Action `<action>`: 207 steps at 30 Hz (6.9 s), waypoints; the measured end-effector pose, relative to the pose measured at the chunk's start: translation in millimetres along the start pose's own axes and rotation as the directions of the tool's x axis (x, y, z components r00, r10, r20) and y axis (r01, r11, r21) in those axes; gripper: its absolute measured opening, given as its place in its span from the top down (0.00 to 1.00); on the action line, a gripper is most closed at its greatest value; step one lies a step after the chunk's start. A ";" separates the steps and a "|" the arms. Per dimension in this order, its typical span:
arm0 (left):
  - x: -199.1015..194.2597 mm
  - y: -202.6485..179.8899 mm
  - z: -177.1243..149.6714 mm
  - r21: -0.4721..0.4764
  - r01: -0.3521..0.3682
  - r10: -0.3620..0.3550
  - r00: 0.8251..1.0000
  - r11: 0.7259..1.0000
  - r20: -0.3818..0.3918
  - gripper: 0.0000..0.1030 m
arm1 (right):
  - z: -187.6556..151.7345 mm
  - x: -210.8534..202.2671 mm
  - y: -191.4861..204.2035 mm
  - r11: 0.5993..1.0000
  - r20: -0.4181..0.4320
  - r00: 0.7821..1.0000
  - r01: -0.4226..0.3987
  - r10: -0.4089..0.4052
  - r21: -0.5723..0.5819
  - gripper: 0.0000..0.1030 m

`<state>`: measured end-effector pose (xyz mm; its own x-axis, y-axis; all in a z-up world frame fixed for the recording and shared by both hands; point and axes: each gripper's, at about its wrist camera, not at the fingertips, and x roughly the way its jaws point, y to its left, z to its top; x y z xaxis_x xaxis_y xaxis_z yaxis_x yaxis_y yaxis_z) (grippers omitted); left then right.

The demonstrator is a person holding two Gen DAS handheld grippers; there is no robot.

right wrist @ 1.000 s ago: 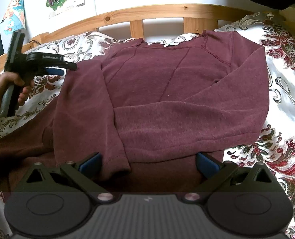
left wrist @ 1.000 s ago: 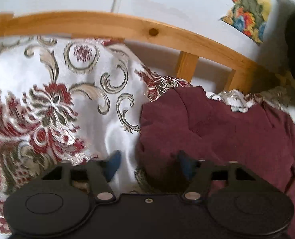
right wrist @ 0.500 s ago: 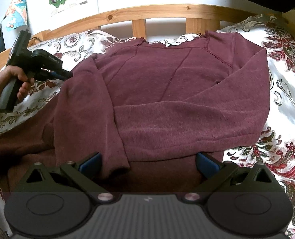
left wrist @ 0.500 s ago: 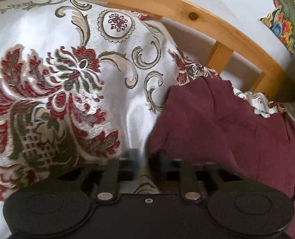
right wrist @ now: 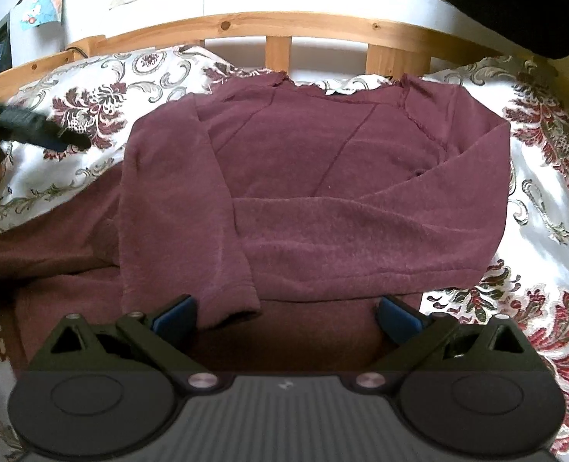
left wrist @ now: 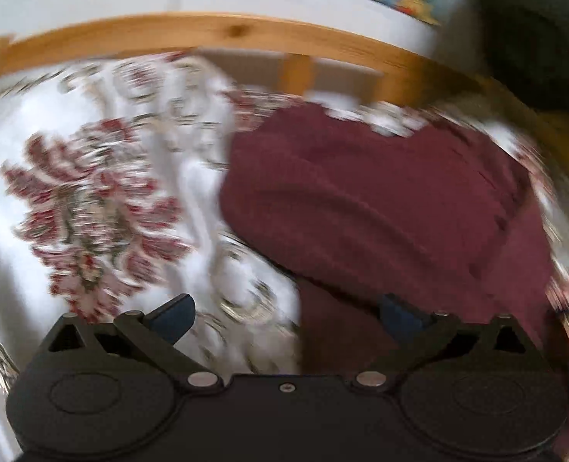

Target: Fold small clothes

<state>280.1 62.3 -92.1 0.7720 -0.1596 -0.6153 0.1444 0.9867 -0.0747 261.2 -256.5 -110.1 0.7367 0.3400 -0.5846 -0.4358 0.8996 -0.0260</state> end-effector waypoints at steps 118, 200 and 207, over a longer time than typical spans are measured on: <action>-29.0 -27.9 160.9 0.319 0.025 -0.020 1.000 0.948 -0.020 0.95 | 123.6 -32.3 -33.5 0.952 0.186 0.935 0.284 -0.302 0.116 0.93; -23.8 11.6 34.8 -0.211 -0.122 0.138 0.988 0.970 0.062 0.01 | 60.6 24.7 -57.5 0.956 0.151 0.970 0.150 -0.191 0.251 0.00; -42.1 17.8 -2.9 -0.393 -0.111 0.109 0.994 0.913 -0.026 0.01 | 50.3 9.5 -14.4 0.961 0.068 0.991 0.092 -0.113 0.262 0.00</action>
<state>248.3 86.7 -69.8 0.7665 -0.0499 -0.6403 -0.1972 0.9305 -0.3086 300.5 -252.5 -74.5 0.8148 0.2538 -0.5212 -0.2154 0.9673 0.1342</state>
